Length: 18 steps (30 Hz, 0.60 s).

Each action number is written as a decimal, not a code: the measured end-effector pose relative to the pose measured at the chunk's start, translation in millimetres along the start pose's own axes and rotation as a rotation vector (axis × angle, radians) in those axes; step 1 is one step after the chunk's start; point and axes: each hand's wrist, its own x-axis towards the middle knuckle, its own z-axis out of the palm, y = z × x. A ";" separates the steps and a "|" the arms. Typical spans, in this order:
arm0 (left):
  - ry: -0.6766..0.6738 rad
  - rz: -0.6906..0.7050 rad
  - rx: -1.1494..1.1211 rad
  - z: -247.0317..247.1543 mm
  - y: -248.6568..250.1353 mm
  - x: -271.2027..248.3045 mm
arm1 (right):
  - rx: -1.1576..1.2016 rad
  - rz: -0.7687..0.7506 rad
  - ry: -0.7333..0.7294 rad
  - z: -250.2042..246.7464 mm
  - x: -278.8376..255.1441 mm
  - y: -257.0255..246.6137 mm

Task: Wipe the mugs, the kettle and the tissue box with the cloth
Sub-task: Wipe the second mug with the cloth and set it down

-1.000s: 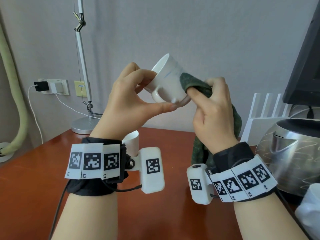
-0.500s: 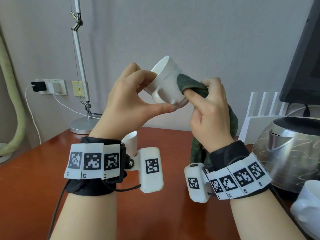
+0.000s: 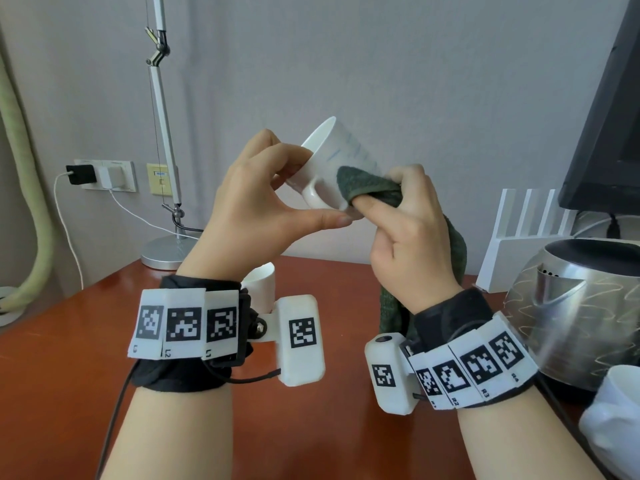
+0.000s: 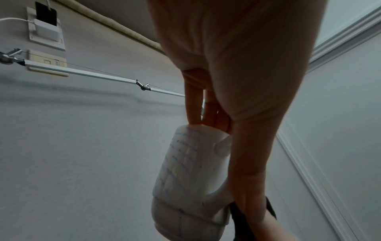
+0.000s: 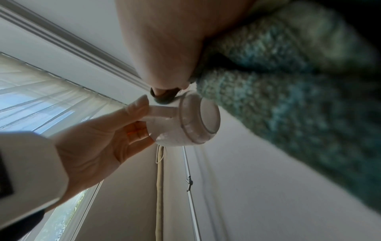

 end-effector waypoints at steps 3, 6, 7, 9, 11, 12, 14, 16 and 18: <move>-0.014 -0.002 -0.013 0.9 1.6 -0.4 | -0.010 -0.030 -0.019 1.5 1.4 -3.1; -0.020 0.008 -0.027 2.6 2.1 0.0 | -0.052 -0.018 -0.010 -0.4 4.2 -3.4; -0.020 0.010 -0.030 2.7 1.3 0.2 | -0.054 -0.009 0.000 -1.5 4.6 -2.9; -0.021 0.015 -0.027 2.5 0.3 0.3 | -0.056 0.003 0.020 -2.5 3.9 -2.3; -0.029 0.021 -0.019 2.7 0.2 0.5 | -0.045 -0.008 0.021 -0.5 2.0 -4.2; -0.031 0.020 -0.020 2.8 0.1 0.7 | -0.027 -0.024 0.013 0.8 1.2 -5.7; -0.025 0.012 -0.025 2.5 -0.3 0.9 | 0.007 -0.054 -0.008 2.4 2.0 -8.2; -0.024 0.018 -0.026 1.2 -0.1 0.7 | -0.011 -0.056 -0.021 1.5 5.0 -7.3; -0.031 0.032 -0.027 0.0 -0.4 0.7 | -0.053 -0.032 -0.016 -0.8 6.8 -4.6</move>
